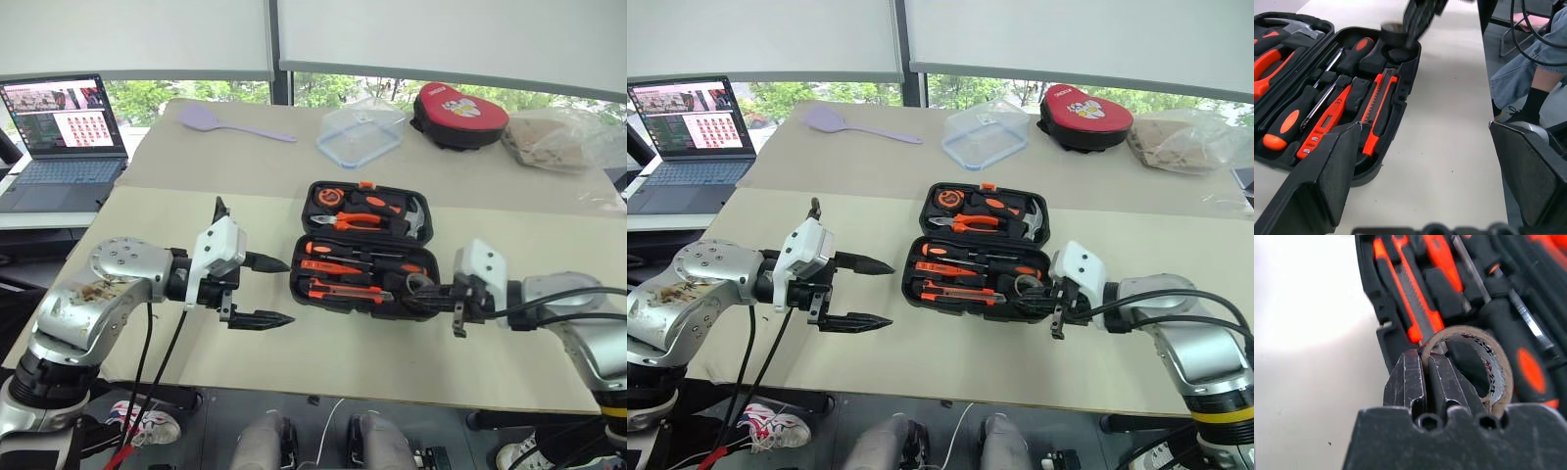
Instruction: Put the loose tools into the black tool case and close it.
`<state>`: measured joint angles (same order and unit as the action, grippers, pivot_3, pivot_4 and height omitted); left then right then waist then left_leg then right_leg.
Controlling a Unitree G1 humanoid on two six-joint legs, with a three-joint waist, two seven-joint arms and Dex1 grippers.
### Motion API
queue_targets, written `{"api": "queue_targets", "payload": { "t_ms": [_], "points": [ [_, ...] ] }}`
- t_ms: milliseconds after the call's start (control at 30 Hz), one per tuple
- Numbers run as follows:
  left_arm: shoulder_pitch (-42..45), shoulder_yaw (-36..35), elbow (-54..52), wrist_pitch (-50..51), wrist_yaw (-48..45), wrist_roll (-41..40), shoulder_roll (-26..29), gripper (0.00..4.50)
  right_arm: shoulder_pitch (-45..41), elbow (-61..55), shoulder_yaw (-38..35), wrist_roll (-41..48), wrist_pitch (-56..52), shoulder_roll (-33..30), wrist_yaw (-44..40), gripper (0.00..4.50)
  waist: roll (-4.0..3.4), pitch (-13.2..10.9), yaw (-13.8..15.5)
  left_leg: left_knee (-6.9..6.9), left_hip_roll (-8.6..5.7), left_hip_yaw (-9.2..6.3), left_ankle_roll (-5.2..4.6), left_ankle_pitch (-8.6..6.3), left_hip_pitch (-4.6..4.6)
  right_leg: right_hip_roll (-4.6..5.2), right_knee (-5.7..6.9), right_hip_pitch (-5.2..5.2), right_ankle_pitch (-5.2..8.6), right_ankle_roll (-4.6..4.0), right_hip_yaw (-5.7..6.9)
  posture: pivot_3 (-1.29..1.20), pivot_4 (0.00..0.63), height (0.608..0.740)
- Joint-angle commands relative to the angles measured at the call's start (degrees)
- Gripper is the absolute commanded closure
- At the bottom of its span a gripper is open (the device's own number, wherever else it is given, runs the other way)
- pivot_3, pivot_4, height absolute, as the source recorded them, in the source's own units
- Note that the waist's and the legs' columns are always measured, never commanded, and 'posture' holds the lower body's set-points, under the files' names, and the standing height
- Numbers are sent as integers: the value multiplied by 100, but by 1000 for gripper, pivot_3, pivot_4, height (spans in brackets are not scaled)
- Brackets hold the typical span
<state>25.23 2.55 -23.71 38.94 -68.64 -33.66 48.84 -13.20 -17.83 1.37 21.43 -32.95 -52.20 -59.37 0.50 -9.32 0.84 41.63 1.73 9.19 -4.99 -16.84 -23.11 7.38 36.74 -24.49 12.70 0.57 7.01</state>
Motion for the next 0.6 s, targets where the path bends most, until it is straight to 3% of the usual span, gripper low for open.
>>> {"api": "queue_targets", "payload": {
  "t_ms": [33, 200, 600],
  "points": [
    [144, -42, 2, -130, -9, 12, 42, 0, 28, 55, 64, -286, 173, -143, 35, 4444, 0, 0, -7, 0, 0, 0, 0, 0, -1, 0, 0, -1, 0, 0, 0, 0, 150, 731],
    [104, -65, 31, -175, -6, 43, 67, 0, 116, 88, 124, -379, 201, -125, -1, 4444, 0, 0, -20, 0, 1, 2, 1, 1, 1, -9, 1, -1, 1, 1, 0, 0, 150, 731],
    [182, 7, 201, -293, 1, 153, 9, 0, 263, -185, -257, 13, 32, -326, -278, 545, 0, 0, -11, -1, 1, 1, 0, 1, 1, -9, 0, 1, 2, 2, 1, 0, 150, 731]
  ]
}}
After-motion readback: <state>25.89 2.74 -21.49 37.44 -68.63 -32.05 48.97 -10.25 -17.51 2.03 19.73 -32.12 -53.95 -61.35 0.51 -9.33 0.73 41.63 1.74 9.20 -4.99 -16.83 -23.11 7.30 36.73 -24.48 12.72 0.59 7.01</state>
